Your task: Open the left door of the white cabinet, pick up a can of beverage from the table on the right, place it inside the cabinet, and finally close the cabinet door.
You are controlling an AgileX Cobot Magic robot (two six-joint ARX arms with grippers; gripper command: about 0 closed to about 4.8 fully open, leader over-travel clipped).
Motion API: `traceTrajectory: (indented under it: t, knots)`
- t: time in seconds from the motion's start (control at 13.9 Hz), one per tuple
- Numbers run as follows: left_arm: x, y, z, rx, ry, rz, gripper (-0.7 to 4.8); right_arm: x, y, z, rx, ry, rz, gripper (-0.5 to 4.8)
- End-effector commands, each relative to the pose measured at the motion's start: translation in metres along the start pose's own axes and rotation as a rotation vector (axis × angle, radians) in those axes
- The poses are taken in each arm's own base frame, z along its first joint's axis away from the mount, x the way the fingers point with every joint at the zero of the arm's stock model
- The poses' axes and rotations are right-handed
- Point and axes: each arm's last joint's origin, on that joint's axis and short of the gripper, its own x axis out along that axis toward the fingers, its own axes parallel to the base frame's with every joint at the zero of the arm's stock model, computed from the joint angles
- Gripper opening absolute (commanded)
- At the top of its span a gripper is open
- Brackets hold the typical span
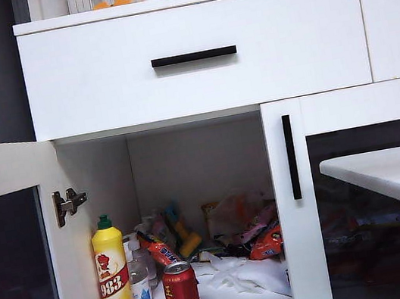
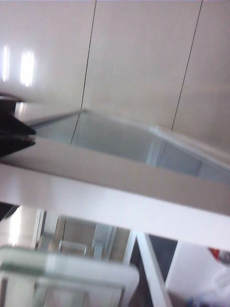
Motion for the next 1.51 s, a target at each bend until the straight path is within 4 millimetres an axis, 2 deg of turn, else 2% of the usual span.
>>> traceTrajectory:
  t: [0.07,0.14,0.29,0.36,0.5,0.72,0.93,1.15,1.29,1.51]
  knots:
    - [-0.001,-0.003,0.001,0.002,-0.002,-0.092,-0.06,-0.014,0.009,0.009,-0.046,-0.073,-0.012,-0.07]
    - [-0.001,-0.005,0.002,0.007,-0.005,-0.107,-0.06,-0.016,0.010,0.010,-0.050,-0.079,-0.015,-0.07]
    - [0.008,-0.036,0.003,0.108,-0.003,-0.236,-0.06,-0.020,0.010,0.010,-0.053,-0.085,-0.022,-0.07]
    - [0.021,-0.063,0.004,0.178,-0.007,-0.306,-0.06,-0.023,0.011,0.009,-0.048,-0.077,-0.028,-0.07]
    - [0.037,-0.085,0.008,0.212,-0.031,-0.366,-0.06,-0.029,0.013,0.008,-0.043,-0.061,-0.039,-0.07]
    - [0.042,-0.095,0.015,0.247,-0.104,-0.409,-0.06,-0.037,0.010,0.007,-0.051,-0.066,-0.115,-0.07]
    - [0.049,-0.109,0.022,0.294,-0.185,-0.457,-0.06,-0.044,-0.002,0.006,-0.029,-0.075,-0.315,-0.07]
    - [0.059,-0.130,0.030,0.362,-0.307,-0.530,-0.06,-0.046,-0.011,0.006,-0.037,-0.059,-0.365,-0.07]
    - [0.073,-0.144,0.034,0.397,-0.379,-0.572,-0.06,-0.044,-0.015,0.004,-0.047,-0.048,-0.415,-0.07]
    - [0.109,-0.163,0.032,0.450,-0.421,-0.607,-0.06,-0.042,-0.022,0.004,-0.070,-0.036,-0.499,-0.07]
